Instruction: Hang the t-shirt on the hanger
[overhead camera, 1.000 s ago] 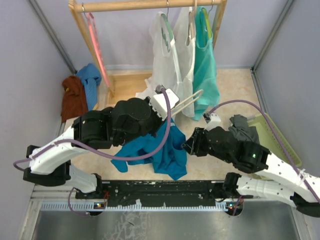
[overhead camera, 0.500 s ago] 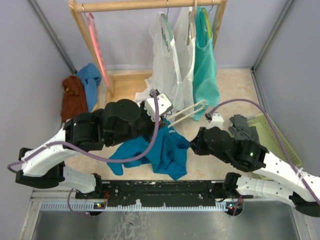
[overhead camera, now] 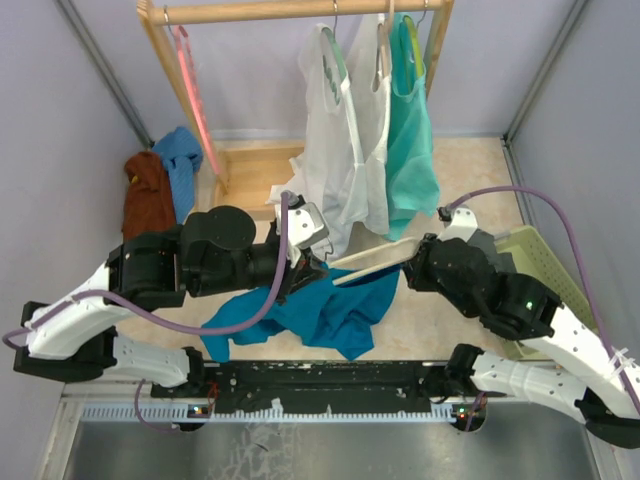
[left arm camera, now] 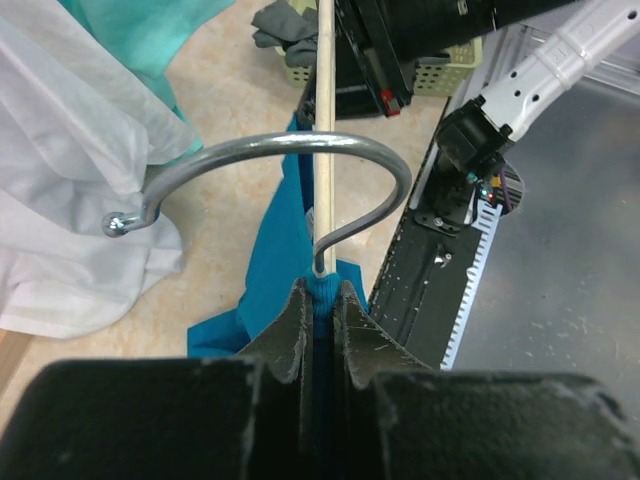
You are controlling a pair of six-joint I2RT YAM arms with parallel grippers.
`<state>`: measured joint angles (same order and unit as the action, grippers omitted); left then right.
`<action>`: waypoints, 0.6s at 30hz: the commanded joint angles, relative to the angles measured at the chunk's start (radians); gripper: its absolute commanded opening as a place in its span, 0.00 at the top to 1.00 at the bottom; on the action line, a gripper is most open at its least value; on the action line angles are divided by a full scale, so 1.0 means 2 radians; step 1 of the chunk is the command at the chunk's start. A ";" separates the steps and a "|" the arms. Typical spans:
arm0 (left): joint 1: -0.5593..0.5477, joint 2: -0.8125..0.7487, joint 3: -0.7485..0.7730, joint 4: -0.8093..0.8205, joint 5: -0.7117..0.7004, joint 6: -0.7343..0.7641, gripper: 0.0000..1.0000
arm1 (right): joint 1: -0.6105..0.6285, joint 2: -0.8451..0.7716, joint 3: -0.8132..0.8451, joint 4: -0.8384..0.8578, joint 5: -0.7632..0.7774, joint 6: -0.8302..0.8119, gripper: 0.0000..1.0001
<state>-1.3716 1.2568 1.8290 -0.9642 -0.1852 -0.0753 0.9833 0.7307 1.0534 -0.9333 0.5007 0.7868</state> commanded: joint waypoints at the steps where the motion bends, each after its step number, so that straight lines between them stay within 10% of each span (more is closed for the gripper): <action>1: 0.002 -0.021 -0.010 0.017 0.030 -0.011 1.00 | -0.005 0.003 0.051 -0.014 0.051 -0.020 1.00; 18: 0.002 -0.032 -0.030 0.003 0.015 -0.021 1.00 | -0.004 0.016 0.155 -0.057 0.057 -0.074 1.00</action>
<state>-1.3716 1.2087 1.7626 -0.9699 -0.1211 -0.1062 0.9833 0.7464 1.2911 -1.0481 0.5938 0.6823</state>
